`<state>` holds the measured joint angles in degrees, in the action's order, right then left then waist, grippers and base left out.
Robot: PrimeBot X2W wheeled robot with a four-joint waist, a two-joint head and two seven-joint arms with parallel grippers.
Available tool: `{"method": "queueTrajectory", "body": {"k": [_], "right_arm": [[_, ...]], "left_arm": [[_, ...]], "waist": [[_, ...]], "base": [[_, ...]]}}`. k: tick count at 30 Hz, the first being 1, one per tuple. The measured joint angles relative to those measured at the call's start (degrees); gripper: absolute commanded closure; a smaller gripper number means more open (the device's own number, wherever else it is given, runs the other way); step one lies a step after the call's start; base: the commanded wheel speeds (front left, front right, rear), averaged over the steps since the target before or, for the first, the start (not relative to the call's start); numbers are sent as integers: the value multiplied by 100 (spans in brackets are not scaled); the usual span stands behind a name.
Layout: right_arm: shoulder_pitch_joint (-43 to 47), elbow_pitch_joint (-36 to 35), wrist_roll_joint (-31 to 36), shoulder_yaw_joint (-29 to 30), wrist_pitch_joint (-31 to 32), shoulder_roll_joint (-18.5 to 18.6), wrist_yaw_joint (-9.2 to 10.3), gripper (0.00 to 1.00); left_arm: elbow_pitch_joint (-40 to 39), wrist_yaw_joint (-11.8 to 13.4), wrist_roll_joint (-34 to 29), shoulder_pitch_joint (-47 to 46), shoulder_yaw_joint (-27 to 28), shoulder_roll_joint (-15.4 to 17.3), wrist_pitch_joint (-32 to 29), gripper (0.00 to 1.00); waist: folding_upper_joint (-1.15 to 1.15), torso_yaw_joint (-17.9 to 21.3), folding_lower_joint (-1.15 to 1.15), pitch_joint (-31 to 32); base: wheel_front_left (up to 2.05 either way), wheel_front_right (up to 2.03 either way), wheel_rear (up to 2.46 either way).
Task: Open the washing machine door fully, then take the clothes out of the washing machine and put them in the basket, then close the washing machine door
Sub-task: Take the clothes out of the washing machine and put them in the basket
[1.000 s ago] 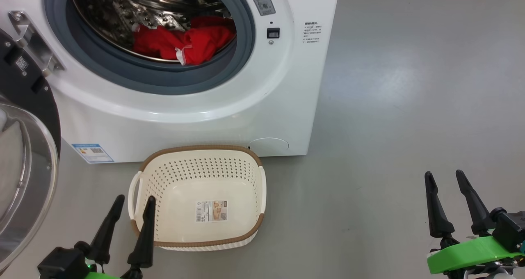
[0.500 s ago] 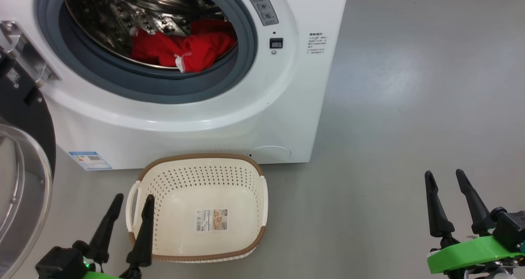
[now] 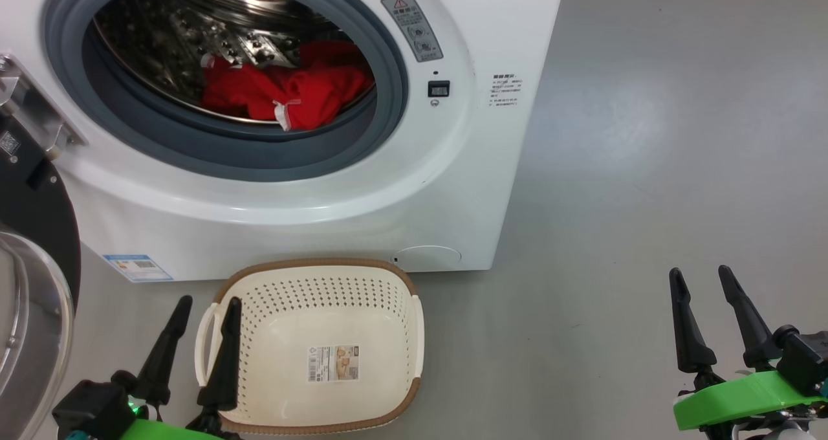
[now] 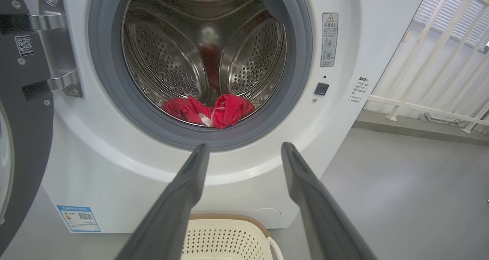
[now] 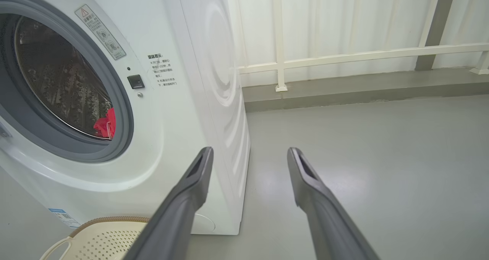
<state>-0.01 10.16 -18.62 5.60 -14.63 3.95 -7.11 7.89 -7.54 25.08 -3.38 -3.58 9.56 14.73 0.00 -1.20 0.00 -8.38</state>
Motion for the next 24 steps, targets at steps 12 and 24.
{"method": "queueTrajectory", "body": {"k": [12,24], "right_arm": [[0,1,0,0,0,1,0,0],[-53,-69,0,-24,0,-5,0,0]], "left_arm": [[27,1,11,-35,7,2,0,0],[263,1,11,-255,-26,38,0,0]], "waist": [[0,-20,0,2],[0,21,0,-242]], "base": [[0,0,0],[0,0,0]]}}
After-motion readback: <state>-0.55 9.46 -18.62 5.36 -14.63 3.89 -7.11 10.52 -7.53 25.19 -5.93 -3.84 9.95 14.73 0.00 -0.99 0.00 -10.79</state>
